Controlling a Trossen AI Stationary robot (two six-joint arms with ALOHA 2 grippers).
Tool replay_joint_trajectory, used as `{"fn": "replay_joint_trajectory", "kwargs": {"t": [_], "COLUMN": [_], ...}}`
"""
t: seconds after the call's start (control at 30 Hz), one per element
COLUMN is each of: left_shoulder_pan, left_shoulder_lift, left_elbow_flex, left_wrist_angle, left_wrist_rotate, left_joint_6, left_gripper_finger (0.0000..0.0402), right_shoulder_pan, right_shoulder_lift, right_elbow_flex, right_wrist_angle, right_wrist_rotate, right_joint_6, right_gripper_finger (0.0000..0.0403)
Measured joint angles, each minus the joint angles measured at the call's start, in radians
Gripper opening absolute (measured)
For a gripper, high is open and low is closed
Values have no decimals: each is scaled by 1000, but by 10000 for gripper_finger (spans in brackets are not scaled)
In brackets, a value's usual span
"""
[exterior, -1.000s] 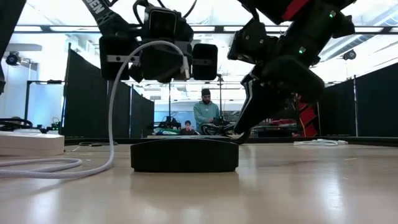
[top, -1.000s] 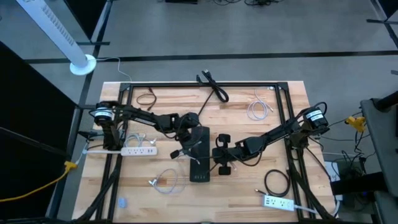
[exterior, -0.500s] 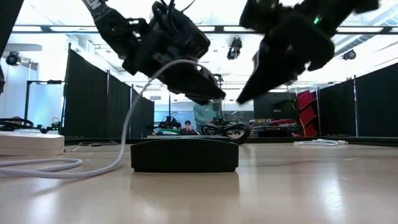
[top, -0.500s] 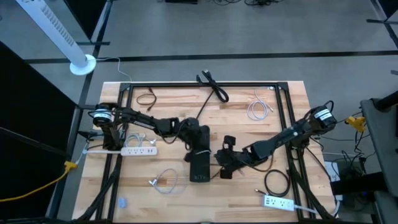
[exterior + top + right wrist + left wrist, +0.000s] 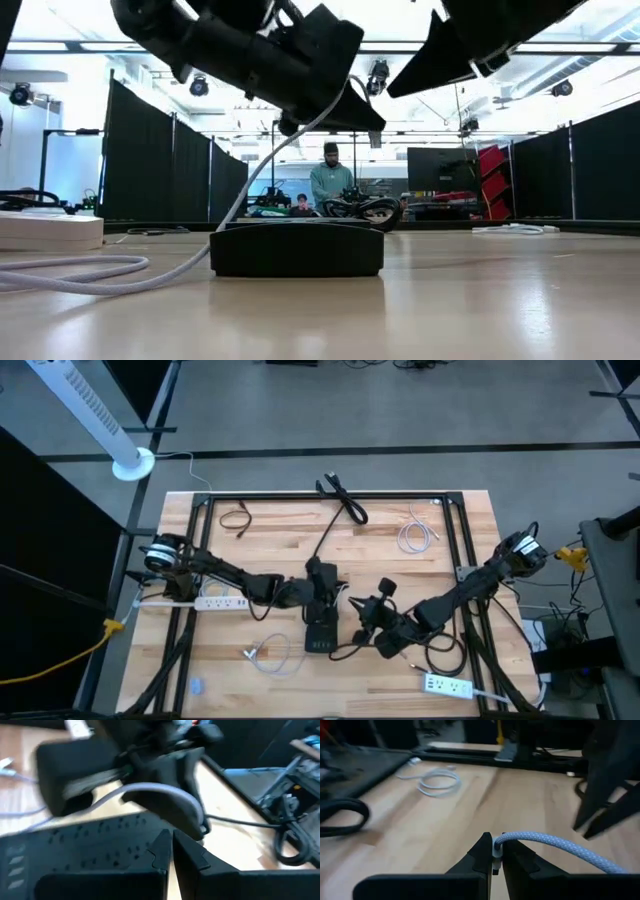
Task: Insert USB
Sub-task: Insert the purple charger cable into the black outlet extension
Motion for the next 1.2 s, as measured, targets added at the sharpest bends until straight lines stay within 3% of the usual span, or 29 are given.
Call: {"fn": "replay_joint_trajectory", "kwargs": {"t": [0.2,0.3,0.5,0.7,0.8,0.97,1.2], "left_shoulder_pan": [-21,-21,-21,-20,-20,-21,-21], "left_shoulder_lift": [0,0,0,-1,-2,-4,-7], "left_elbow_flex": [-4,-10,-19,-38,-42,-55,-95], "left_wrist_angle": [12,56,107,111,108,105,145], "left_wrist_rotate": [-136,-142,-142,-152,-167,-189,-195], "left_joint_6": [29,78,135,136,143,148,148], "left_gripper_finger": [17,17,17,17,17,17,17], "right_shoulder_pan": [-15,-34,-95,-131,-147,-169,-195], "right_shoulder_lift": [0,10,29,26,26,24,20], "right_elbow_flex": [0,0,0,-1,-2,-1,-2], "right_wrist_angle": [45,46,108,295,334,338,336], "right_wrist_rotate": [162,148,25,-33,-50,-47,-75], "right_joint_6": [-93,-167,-395,-602,-631,-608,-405], "right_gripper_finger": [80,115,154,152,143,127,104]}}
